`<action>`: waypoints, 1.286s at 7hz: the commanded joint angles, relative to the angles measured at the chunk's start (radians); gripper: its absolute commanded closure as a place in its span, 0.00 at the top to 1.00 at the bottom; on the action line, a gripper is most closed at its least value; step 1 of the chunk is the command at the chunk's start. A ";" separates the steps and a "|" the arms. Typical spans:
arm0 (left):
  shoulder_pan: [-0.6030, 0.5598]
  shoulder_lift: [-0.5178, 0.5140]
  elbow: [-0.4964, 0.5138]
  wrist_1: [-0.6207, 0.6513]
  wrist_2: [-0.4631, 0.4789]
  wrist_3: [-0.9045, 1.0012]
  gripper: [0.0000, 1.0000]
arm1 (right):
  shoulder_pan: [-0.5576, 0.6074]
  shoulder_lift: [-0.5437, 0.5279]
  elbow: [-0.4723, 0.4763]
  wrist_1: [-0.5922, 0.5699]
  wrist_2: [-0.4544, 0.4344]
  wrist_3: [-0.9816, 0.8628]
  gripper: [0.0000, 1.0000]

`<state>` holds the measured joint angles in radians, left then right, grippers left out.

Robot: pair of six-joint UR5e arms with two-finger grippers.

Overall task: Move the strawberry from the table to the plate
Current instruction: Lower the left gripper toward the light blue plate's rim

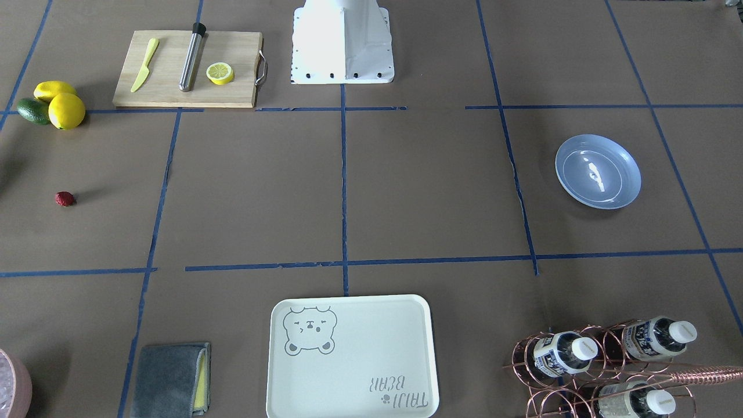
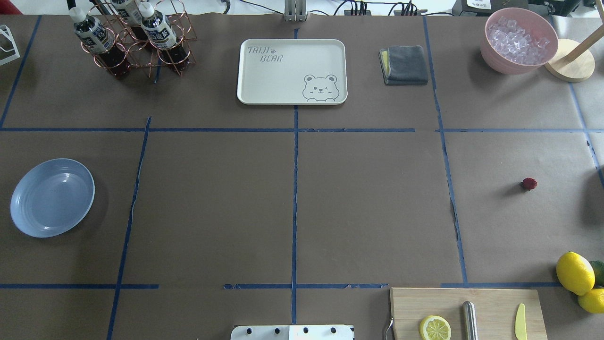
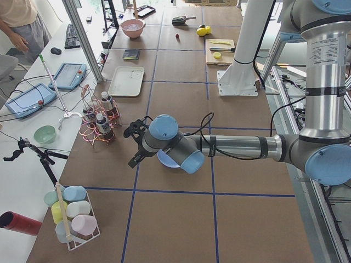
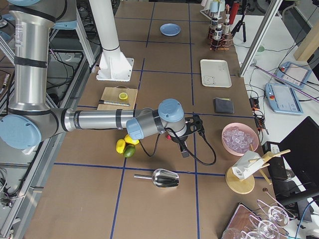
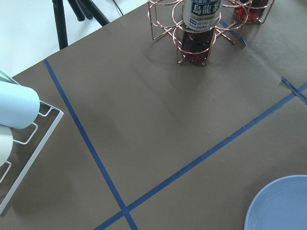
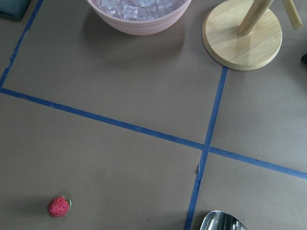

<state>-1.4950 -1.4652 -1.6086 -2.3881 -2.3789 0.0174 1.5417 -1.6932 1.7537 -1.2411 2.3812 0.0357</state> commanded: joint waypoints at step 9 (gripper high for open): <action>0.535 0.072 0.176 -0.438 0.319 -0.831 0.67 | 0.000 -0.014 -0.014 0.005 0.019 0.003 1.00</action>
<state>-0.9821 -1.3968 -1.4359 -2.8239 -2.0615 -0.8162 1.5417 -1.7072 1.7446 -1.2373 2.4005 0.0372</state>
